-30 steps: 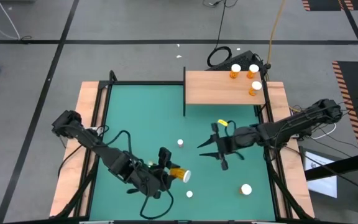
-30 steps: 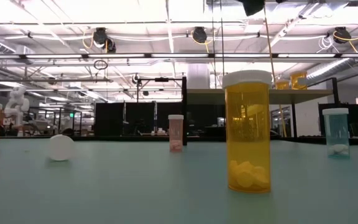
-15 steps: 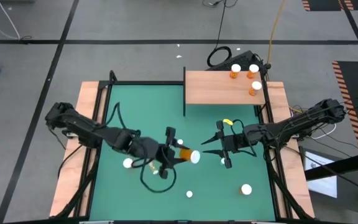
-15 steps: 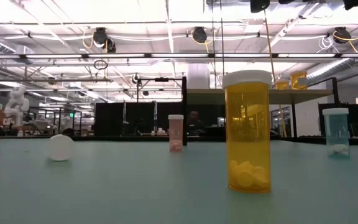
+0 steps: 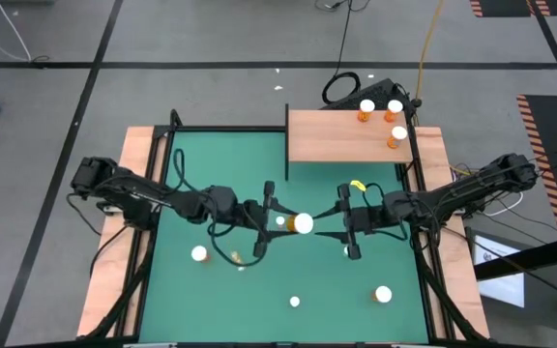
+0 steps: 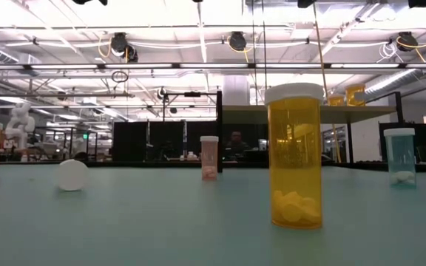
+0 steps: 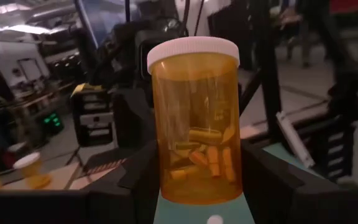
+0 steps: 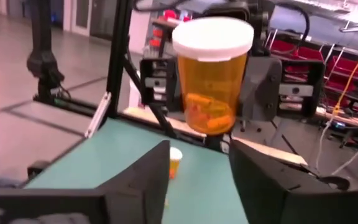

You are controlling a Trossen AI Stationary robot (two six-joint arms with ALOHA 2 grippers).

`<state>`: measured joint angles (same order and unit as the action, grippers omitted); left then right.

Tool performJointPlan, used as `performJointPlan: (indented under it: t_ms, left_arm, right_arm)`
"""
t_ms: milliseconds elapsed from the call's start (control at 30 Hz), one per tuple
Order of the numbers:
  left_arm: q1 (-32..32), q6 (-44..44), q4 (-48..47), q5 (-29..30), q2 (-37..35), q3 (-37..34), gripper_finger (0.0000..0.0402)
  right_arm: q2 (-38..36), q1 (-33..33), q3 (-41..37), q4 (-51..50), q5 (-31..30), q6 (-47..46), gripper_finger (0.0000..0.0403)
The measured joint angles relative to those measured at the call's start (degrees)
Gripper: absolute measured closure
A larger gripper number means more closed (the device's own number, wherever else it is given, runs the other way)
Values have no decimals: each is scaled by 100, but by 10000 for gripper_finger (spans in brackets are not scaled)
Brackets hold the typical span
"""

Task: Pick and place medicine bottles onto shelf by color
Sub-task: Put the orange pill bottle on the shelf

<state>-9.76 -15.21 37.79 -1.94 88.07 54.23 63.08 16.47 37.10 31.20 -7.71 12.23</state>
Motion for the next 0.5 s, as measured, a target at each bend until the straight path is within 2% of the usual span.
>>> performJointPlan:
  t_ms: [133, 300, 500]
  left_arm:
    - [45, 51, 109, -151, 73, -8, 212]
    - [37, 74, 460, -179, 262, -6, 202]
    - [59, 87, 671, -232, 519, -18, 204]
  right_arm:
    - [268, 0, 0, 557, 20, -100, 172]
    - [832, 0, 0, 1707, 12, -62, 106]
    - [1379, -1, 0, 2804, 18, 175, 82]
